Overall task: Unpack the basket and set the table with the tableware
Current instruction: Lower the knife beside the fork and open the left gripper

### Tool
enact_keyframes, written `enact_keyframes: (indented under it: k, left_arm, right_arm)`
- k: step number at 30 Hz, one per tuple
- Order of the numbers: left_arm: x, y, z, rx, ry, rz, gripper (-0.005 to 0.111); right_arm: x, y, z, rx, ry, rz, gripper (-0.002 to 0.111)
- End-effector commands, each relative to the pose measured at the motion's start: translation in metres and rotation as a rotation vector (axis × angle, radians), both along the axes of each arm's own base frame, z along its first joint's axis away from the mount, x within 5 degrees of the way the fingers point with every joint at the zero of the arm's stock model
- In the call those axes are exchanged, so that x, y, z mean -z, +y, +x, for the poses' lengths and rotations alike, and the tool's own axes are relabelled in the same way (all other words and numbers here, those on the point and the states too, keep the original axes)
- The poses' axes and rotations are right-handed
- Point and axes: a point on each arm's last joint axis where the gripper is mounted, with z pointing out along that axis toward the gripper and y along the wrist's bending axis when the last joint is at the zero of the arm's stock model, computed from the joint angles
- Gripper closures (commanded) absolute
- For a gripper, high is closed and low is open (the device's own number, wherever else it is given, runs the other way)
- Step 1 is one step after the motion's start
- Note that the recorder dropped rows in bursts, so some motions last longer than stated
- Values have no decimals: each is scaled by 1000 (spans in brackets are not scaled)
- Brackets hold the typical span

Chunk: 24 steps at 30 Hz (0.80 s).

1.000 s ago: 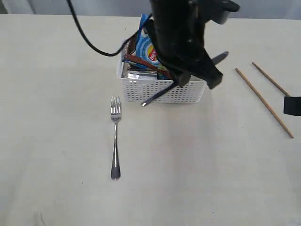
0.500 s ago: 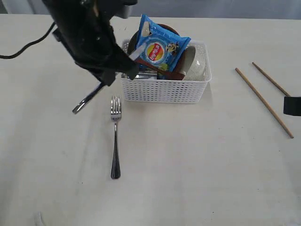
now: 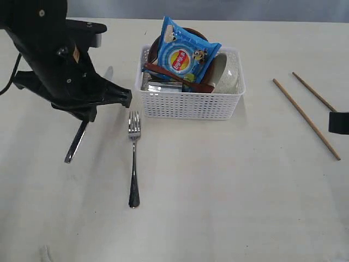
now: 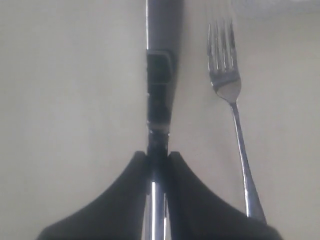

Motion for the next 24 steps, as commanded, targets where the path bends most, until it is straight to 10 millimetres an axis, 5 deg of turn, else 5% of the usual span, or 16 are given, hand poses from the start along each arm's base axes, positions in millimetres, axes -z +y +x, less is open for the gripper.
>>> enact_keyframes:
  k: [1,9,24]
  left_arm:
    - [9,3,-4,-89,-8,-31,107]
    - [38,5,-16,-264,28,-126,107]
    - [78,-14,-9,-216,76,-128,107]
  right_arm:
    - [0,0,0,-7,-3,-3,109]
    - [0,0,0,-16,-4,1,109]
    - [0,1,0,-22,-13,7,109]
